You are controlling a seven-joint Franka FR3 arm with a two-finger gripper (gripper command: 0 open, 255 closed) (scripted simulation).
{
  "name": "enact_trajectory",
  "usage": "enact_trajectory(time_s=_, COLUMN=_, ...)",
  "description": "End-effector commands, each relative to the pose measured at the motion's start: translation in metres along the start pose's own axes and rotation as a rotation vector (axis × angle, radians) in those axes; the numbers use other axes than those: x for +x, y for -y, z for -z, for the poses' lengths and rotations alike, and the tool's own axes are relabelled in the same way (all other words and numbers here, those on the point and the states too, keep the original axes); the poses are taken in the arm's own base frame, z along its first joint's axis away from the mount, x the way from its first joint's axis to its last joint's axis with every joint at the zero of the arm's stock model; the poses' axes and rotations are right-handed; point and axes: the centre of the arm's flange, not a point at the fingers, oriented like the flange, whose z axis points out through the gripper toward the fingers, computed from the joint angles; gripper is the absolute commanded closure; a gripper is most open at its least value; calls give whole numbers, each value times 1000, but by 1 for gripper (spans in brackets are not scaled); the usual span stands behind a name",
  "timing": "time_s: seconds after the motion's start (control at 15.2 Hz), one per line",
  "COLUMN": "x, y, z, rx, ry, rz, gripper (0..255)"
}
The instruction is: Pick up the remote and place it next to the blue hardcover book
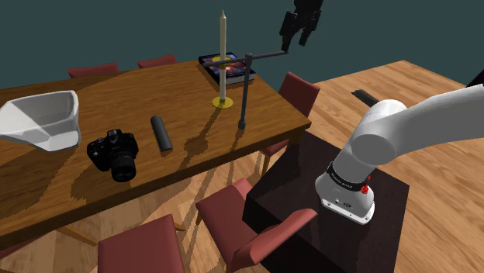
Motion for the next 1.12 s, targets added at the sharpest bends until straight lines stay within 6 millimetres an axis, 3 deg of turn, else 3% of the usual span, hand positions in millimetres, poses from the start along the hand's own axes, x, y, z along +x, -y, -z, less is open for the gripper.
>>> enact_trajectory(time_s=0.0, x=0, y=0, z=0, rx=0, ry=0, rz=0, gripper=0)
enact_trajectory(time_s=1.06, x=64, y=164, z=-112, rx=26, ry=28, rz=-127, gripper=0)
